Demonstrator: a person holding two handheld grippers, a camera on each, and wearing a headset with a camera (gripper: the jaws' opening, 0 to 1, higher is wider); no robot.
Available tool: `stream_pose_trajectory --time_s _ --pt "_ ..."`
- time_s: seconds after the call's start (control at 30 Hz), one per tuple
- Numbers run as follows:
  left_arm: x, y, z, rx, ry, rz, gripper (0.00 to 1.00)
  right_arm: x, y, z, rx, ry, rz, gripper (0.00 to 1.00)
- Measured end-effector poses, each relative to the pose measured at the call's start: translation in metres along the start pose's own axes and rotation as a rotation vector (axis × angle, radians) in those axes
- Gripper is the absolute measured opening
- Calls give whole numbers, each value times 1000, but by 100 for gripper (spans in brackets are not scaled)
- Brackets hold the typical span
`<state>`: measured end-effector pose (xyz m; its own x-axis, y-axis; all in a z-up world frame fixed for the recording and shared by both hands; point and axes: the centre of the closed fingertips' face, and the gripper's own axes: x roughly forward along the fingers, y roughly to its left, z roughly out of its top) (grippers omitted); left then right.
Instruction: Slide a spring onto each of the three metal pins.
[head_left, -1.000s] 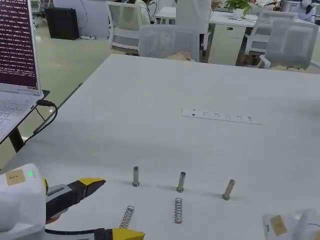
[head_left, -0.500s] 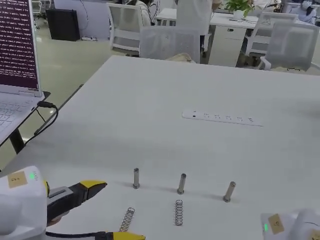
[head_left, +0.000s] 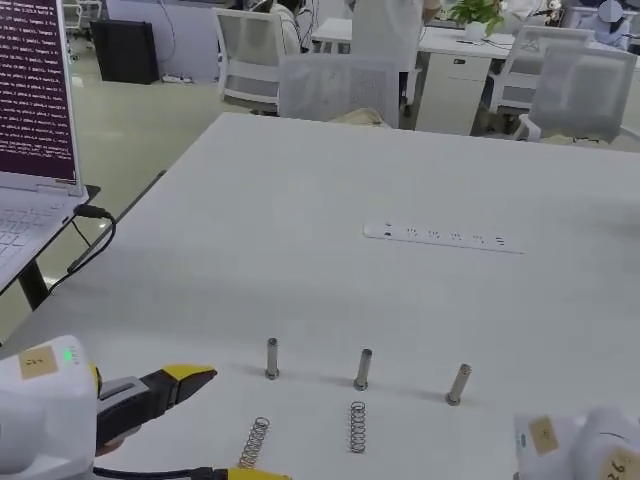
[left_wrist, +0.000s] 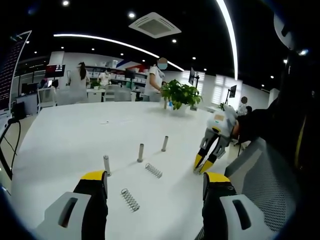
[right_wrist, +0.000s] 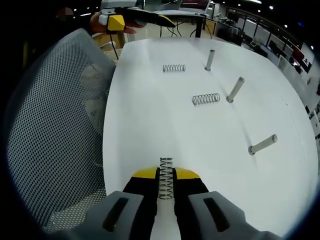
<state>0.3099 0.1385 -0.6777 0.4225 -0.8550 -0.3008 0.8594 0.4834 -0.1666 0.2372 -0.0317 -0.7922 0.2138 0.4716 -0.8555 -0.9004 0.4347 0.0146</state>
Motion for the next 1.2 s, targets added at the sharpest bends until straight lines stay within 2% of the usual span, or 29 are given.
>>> stream_pose_trajectory --time_s 0.37,0.63,0.87,1.1,1.2 --pt "1 -2 -1 1 5 -11 74 -7 -8 24 28 -85 -24 8" --pt "2 -5 -2 4 15 -27 74 -13 -14 47 51 -167 -43 8" --pt "7 -10 -2 20 29 -54 72 -26 -22 74 75 -267 -64 8" --pt "12 -14 8 30 18 -84 71 -42 -29 103 95 -370 -86 8" --pt "15 -17 12 36 15 -104 70 -52 -32 118 112 -436 -94 8"
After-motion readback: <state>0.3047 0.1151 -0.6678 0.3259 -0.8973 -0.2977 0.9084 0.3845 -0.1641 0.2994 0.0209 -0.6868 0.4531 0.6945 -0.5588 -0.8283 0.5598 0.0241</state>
